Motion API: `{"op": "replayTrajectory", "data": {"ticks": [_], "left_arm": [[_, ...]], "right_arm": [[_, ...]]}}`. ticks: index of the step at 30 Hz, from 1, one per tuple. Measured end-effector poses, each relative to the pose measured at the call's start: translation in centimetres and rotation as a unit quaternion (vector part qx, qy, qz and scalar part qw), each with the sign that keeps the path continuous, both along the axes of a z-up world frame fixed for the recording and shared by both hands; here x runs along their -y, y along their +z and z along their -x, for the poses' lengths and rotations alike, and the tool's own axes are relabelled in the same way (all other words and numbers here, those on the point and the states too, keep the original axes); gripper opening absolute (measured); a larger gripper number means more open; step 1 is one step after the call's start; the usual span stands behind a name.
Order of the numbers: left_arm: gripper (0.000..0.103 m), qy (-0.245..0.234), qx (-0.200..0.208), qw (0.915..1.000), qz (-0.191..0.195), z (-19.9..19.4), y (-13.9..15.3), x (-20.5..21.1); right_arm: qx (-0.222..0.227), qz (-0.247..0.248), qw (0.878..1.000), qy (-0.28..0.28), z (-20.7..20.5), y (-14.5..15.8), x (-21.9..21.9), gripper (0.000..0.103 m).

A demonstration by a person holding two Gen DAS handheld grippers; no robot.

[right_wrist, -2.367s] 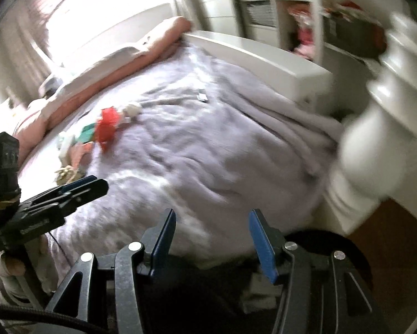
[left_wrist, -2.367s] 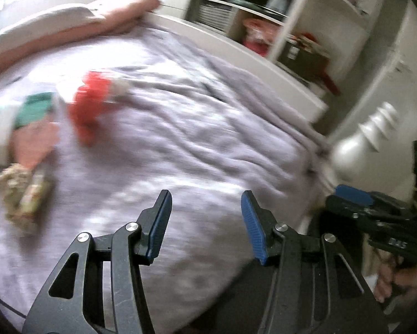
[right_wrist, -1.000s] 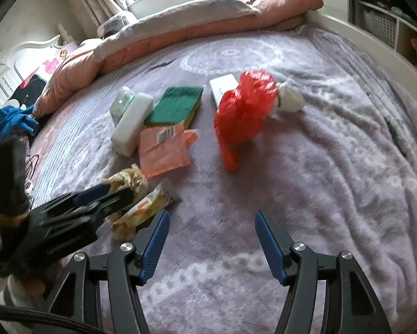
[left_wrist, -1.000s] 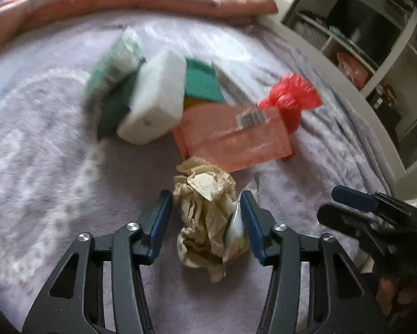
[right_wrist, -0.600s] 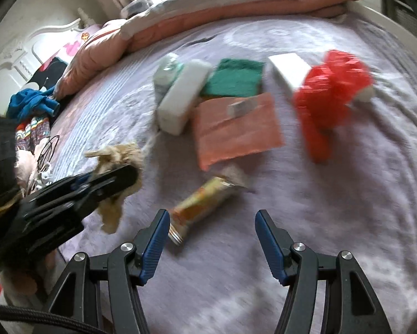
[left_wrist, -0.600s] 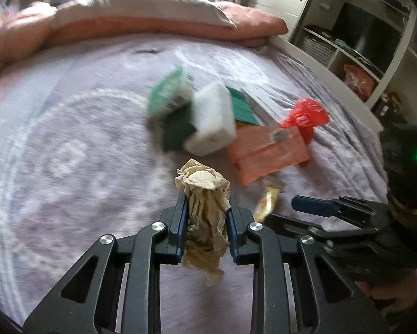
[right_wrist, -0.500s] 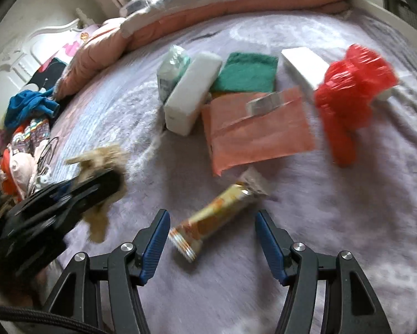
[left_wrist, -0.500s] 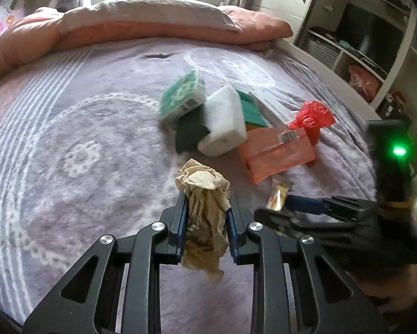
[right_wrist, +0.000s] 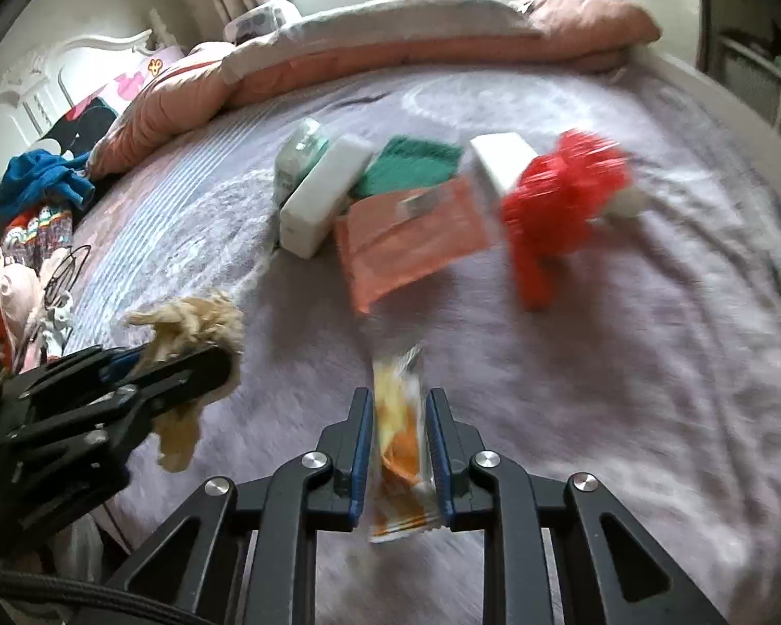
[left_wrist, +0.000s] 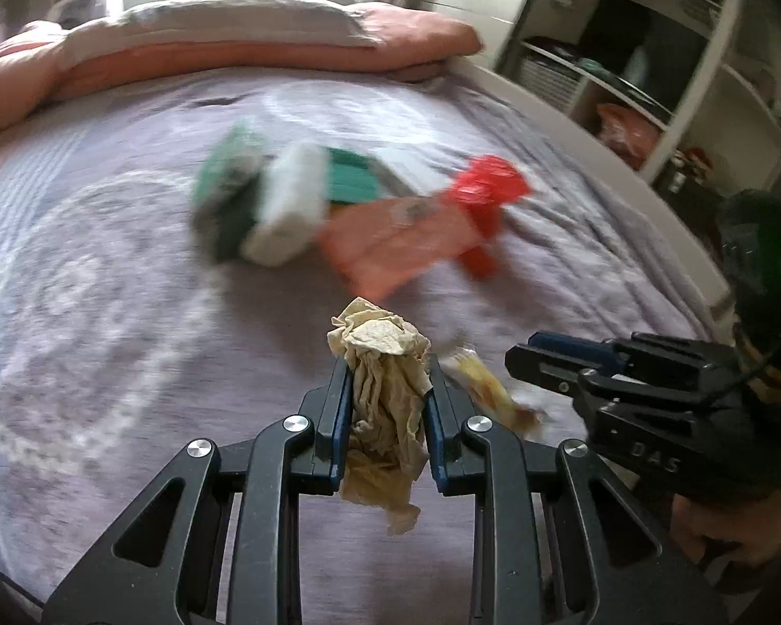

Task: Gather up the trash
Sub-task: 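Carry both items to the black bin and open both tools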

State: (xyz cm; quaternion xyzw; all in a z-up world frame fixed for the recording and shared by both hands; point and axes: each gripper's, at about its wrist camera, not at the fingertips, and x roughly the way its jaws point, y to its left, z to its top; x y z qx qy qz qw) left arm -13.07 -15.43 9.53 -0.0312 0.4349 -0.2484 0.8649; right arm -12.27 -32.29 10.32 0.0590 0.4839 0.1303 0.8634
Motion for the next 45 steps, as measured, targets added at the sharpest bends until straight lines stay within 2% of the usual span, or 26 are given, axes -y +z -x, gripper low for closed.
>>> {"op": "replayTrajectory", "data": {"ticks": [8,11,13,15,17,18,19,23,26,27,28,31,34,38,42,45], "left_arm": [[0.022,-0.074,-0.010,0.9969,0.027,2.4,1.1,6.3],[0.022,-0.077,-0.006,0.9967,0.025,2.7,1.5,7.1],[0.022,-0.071,-0.005,0.9972,0.022,2.7,1.7,6.7],[0.022,-0.057,0.004,0.9984,0.009,2.7,1.7,5.6],[0.022,-0.034,0.015,0.9993,-0.008,2.4,1.8,3.8],[0.022,-0.025,0.016,0.9995,-0.013,2.1,1.7,2.9],[0.022,-0.015,0.016,0.9996,-0.017,1.8,1.7,1.9],[0.022,0.016,0.020,0.9992,-0.032,1.2,1.6,-1.1],[0.022,0.020,0.012,0.9994,-0.026,1.2,1.2,-1.9],[0.022,0.019,0.010,0.9995,-0.023,1.3,1.1,-1.9],[0.022,0.015,0.007,0.9997,-0.018,1.4,1.1,-1.7],[0.022,-0.007,0.004,0.9999,-0.008,1.9,1.2,-0.3],[0.022,-0.039,-0.002,0.9992,0.008,2.5,1.6,2.3],[0.022,-0.092,-0.009,0.9951,0.034,4.0,2.6,6.2],[0.022,-0.155,-0.013,0.9866,0.048,6.2,3.5,11.3],[0.022,-0.207,-0.012,0.9768,0.055,8.3,4.1,15.1]], "right_arm": [[0.022,0.023,0.999,-0.035,6.0,2.8,6.3,0.017],[0.024,0.010,0.999,-0.044,7.4,3.3,8.3,0.017],[0.018,-0.008,0.999,-0.032,7.5,3.1,8.5,0.017],[0.004,-0.044,0.999,-0.025,6.9,2.5,8.2,0.018],[-0.011,-0.068,0.997,-0.018,6.0,1.5,7.2,0.027],[-0.014,-0.072,0.997,-0.013,5.4,1.0,6.3,0.039],[-0.015,-0.069,0.997,-0.006,4.7,0.6,5.1,0.043],[-0.031,-0.043,0.998,0.033,2.1,-1.4,1.0,0.043],[-0.039,0.006,0.998,0.045,0.1,-3.5,-1.1,0.040],[-0.040,0.016,0.998,0.045,-0.2,-4.1,-1.3,0.026],[-0.044,0.024,0.998,0.044,-0.3,-4.7,-1.3,0.019],[-0.034,0.023,0.998,0.043,0.8,-4.0,-0.3,0.016],[-0.012,0.034,0.999,0.032,3.3,-1.9,1.5,0.016],[0.002,0.041,0.999,-0.014,6.9,0.9,5.9,0.016],[0.005,0.059,0.996,-0.071,10.9,2.7,10.7,0.016],[0.000,0.074,0.991,-0.111,14.0,3.3,14.1,0.016]]}}
